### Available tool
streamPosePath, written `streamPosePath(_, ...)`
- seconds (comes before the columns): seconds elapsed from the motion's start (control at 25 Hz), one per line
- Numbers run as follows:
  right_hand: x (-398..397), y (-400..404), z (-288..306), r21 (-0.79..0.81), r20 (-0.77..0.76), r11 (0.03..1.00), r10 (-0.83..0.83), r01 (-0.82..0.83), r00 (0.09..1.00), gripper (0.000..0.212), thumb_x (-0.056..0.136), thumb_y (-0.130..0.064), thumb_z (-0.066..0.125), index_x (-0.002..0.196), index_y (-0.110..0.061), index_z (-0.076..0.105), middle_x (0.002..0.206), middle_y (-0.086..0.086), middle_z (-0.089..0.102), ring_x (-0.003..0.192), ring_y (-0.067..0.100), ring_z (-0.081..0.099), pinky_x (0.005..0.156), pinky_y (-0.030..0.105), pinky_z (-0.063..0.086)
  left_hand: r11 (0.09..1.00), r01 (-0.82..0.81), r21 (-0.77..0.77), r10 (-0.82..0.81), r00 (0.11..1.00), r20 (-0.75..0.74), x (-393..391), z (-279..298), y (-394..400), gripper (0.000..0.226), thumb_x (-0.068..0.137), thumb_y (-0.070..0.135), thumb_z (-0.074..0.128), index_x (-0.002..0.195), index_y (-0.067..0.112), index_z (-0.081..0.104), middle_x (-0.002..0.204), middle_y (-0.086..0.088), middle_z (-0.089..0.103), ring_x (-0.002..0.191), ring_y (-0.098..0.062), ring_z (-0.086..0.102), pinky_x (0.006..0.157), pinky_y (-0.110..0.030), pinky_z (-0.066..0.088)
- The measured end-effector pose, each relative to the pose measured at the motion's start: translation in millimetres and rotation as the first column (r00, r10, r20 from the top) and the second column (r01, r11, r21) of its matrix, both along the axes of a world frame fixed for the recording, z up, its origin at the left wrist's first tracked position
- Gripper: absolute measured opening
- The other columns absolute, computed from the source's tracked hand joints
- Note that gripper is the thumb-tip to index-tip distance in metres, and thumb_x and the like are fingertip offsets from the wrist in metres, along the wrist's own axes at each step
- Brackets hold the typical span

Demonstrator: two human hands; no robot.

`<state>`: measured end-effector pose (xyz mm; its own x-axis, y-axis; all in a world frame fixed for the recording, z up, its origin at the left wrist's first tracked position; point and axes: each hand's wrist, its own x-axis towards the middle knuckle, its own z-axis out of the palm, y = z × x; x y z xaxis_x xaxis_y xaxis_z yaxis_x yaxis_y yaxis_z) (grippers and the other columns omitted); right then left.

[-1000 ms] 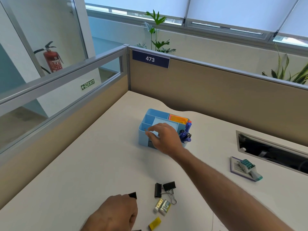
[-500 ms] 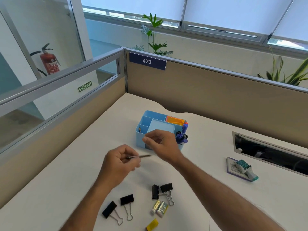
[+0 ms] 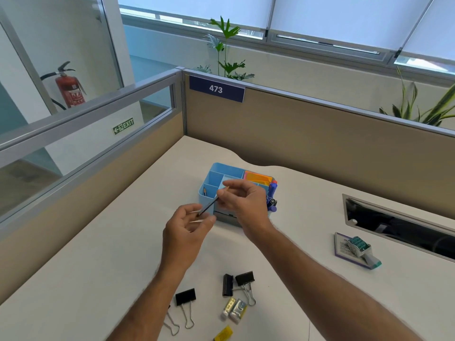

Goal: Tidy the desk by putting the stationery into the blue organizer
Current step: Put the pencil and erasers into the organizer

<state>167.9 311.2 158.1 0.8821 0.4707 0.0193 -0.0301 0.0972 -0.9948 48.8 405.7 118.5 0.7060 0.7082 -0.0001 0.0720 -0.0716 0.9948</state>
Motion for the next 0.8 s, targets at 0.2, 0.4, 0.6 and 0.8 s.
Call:
streamPosePath(0.2, 25.3, 21.9, -0.1, -0.093, 0.390, 0.982, -0.118, 0.166, 0.913, 0.017, 0.085, -0.005, 0.071, 0.102, -0.009, 0.073, 0.089, 0.005, 0.075, 0.080, 0.011, 0.072, 0.078, 0.033, 0.060, 0.934, 0.324, 0.153, -0.246, 0.890, -0.384, -9.7, -9.8, -4.5, 0.033, 0.078, 0.038, 0.079, 0.104, 0.032, 0.060, 0.099, 0.012, 0.064, 0.077, -0.005, 0.063, 0.065, -0.017, 0.052)
streamPosePath(0.4, 32.4, 34.1, -16.4, -0.399, 0.579, 0.904, 0.120, 0.152, 0.807, 0.014, 0.088, -0.014, 0.070, 0.100, -0.012, 0.075, 0.098, 0.003, 0.076, 0.088, 0.010, 0.069, 0.084, 0.033, 0.057, 0.650, 0.744, 0.153, -0.424, 0.523, -0.739, -29.4, -9.2, -23.9, 0.053, 0.051, 0.068, 0.080, 0.077, 0.026, 0.062, 0.078, 0.011, 0.065, 0.070, -0.006, 0.061, 0.061, -0.022, 0.048)
streamPosePath(0.6, 34.5, 34.5, -23.9, -0.607, 0.596, 0.775, 0.296, 0.177, 0.747, 0.018, 0.092, -0.015, 0.063, 0.105, -0.011, 0.074, 0.107, 0.009, 0.073, 0.097, 0.025, 0.064, 0.084, 0.043, 0.053, 0.431, 0.899, 0.076, -0.367, 0.252, -0.895, -37.0, -3.2, -40.2, 0.052, 0.054, 0.070, 0.078, 0.071, 0.026, 0.055, 0.088, 0.006, 0.066, 0.072, -0.009, 0.055, 0.063, -0.026, 0.042)
streamPosePath(0.8, 30.4, 27.9, -28.4, -0.587, 0.669, 0.783, 0.324, 0.207, 0.668, 0.020, 0.093, -0.023, 0.063, 0.106, -0.015, 0.074, 0.108, 0.004, 0.074, 0.096, 0.025, 0.060, 0.080, 0.035, 0.045, 0.472, 0.867, 0.160, -0.338, 0.345, -0.875, -35.7, -15.9, -48.2, 0.051, 0.057, 0.070, 0.074, 0.084, 0.031, 0.055, 0.092, 0.010, 0.061, 0.081, -0.010, 0.056, 0.067, -0.026, 0.042)
